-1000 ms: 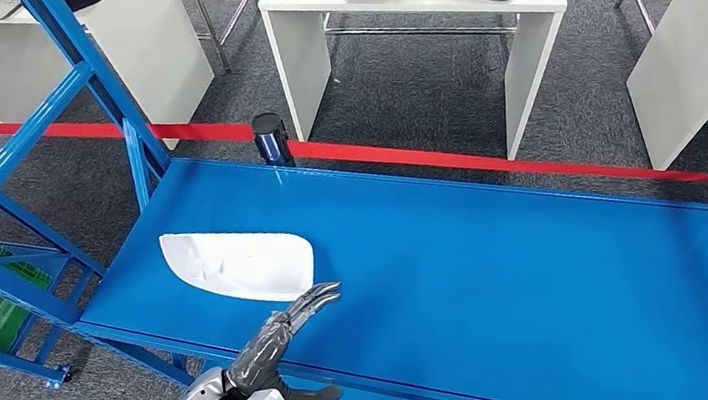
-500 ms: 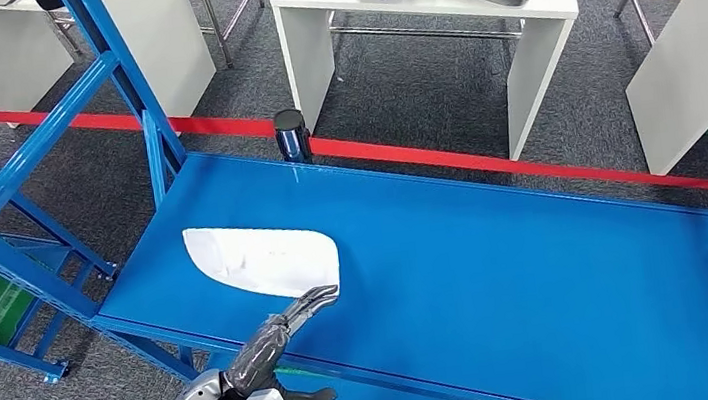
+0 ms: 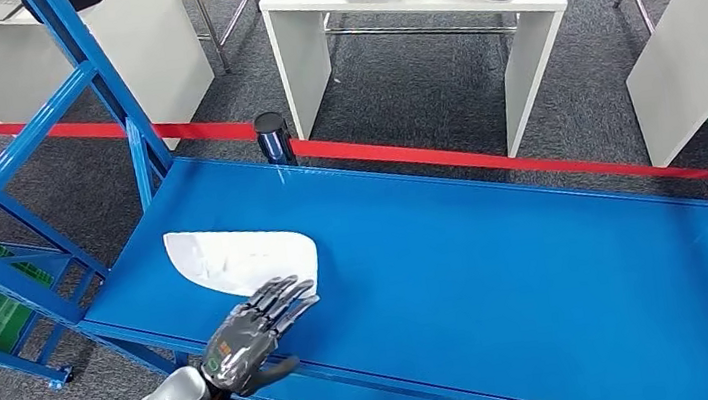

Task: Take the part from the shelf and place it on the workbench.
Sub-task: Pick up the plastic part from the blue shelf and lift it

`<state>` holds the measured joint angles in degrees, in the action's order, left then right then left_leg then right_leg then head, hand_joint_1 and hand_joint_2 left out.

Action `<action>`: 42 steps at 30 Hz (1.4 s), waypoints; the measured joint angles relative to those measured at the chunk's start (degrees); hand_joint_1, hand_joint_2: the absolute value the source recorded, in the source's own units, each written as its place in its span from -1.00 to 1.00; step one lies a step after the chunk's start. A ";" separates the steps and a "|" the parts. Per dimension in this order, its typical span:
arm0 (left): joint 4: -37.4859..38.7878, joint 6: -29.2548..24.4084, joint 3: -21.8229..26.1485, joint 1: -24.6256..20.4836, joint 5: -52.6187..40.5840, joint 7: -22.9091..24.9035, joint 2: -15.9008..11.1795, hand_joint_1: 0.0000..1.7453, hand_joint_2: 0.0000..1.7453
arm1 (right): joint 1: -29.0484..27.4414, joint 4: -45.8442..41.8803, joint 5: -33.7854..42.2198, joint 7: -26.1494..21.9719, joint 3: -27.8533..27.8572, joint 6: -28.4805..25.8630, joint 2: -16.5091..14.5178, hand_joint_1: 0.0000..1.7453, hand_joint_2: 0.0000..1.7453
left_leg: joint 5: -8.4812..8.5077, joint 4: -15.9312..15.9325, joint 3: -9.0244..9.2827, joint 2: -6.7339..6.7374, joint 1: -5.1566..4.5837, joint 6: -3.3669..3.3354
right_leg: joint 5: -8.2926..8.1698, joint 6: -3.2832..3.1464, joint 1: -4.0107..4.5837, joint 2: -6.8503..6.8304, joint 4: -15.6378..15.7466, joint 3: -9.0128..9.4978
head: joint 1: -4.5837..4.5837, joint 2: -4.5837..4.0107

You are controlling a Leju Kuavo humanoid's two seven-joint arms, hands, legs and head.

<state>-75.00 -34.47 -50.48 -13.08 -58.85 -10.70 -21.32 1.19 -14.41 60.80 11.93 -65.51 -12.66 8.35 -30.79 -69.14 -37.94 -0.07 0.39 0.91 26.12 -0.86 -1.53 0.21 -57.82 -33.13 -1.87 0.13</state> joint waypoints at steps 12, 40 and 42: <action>-4.68 -5.58 10.55 4.16 -19.23 2.07 3.41 -1.00 1.00 | -0.96 -0.75 3.36 -0.92 0.01 -2.00 -0.58 -1.00 -1.00 | 5.16 13.63 6.60 0.36 -0.67 -3.15 | 6.37 0.86 0.26 -0.16 -14.07 -6.69 | 0.19 0.00; -4.85 -5.50 18.70 6.09 -15.25 5.93 2.43 -1.00 1.00 | -0.01 0.86 5.45 -3.72 0.02 -4.39 -4.43 -1.00 -1.00 | 5.53 14.27 6.94 0.36 -0.50 -3.15 | 2.92 0.64 0.76 -0.03 -4.33 -1.61 | -0.07 0.00; -4.53 -5.49 18.59 6.01 -15.25 5.93 2.45 -1.00 1.00 | -0.05 0.93 5.45 -3.72 0.02 -4.39 -4.41 -1.00 -1.00 | 5.70 14.40 6.87 0.43 -0.64 -3.35 | 6.04 0.46 0.67 -0.03 -12.09 -5.28 | -0.03 0.00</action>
<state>-79.53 -39.95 -31.89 -7.07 -74.11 -4.76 -18.87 1.14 -13.48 66.25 8.22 -65.48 -17.05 3.94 -25.09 -54.73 -31.07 0.35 -0.25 -2.44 32.16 -0.40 -0.85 0.18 -69.92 -38.41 -1.90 0.13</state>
